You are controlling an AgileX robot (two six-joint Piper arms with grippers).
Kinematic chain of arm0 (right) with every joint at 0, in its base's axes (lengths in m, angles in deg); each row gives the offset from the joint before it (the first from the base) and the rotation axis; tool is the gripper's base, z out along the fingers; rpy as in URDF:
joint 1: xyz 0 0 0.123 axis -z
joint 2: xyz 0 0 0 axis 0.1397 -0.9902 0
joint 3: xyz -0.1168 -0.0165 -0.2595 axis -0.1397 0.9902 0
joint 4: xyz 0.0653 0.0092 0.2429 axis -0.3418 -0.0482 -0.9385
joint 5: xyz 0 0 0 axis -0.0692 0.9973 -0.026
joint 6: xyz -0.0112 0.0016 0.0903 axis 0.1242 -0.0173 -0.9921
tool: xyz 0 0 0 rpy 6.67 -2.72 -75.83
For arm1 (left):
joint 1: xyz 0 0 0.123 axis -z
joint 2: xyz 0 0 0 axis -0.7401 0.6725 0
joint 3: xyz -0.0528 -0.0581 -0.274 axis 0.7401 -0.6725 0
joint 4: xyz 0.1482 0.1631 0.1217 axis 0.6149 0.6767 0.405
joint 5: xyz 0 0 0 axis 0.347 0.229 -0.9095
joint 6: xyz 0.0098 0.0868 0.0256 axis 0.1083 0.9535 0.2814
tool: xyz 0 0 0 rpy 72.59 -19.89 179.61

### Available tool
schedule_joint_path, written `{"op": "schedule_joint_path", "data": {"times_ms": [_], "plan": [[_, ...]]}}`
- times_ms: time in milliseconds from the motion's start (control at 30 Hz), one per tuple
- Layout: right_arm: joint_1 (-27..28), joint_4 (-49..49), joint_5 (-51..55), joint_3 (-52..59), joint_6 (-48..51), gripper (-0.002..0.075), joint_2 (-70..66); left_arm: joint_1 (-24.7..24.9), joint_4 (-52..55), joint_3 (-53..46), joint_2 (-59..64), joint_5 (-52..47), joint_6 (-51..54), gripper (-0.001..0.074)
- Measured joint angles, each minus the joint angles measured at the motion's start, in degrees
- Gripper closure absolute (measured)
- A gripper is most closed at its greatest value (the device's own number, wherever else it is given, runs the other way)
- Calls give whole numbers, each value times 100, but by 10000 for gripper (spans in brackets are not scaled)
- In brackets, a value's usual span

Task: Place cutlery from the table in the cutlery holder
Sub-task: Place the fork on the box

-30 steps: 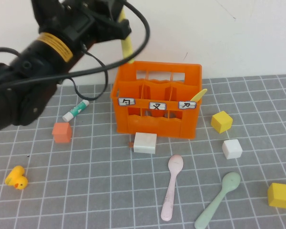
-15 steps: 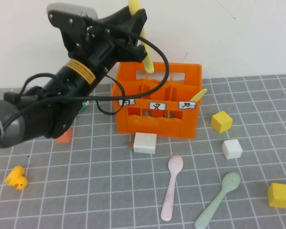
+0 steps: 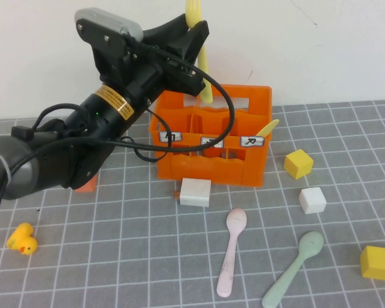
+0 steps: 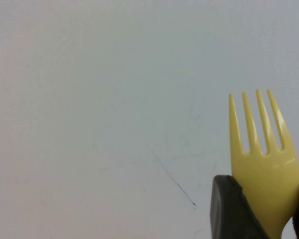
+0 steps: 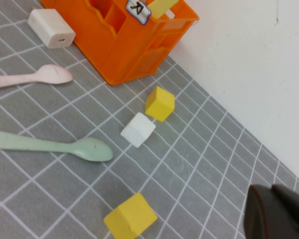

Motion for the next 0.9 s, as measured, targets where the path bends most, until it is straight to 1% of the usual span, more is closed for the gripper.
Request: {"op": "schedule_joint_path", "data": {"times_ms": [200,500,667,900], "plan": [[0,0,0,0,0,729,0,0,46,0,0,-279,73,502],[0,0,0,0,0,729,0,0,46,0,144,-280,132,502],[0,0,0,0,0,729,0,0,-114,0,438,-70,197,502],[0,0,0,0,0,729,0,0,-645,0,978,406,589,502]]}}
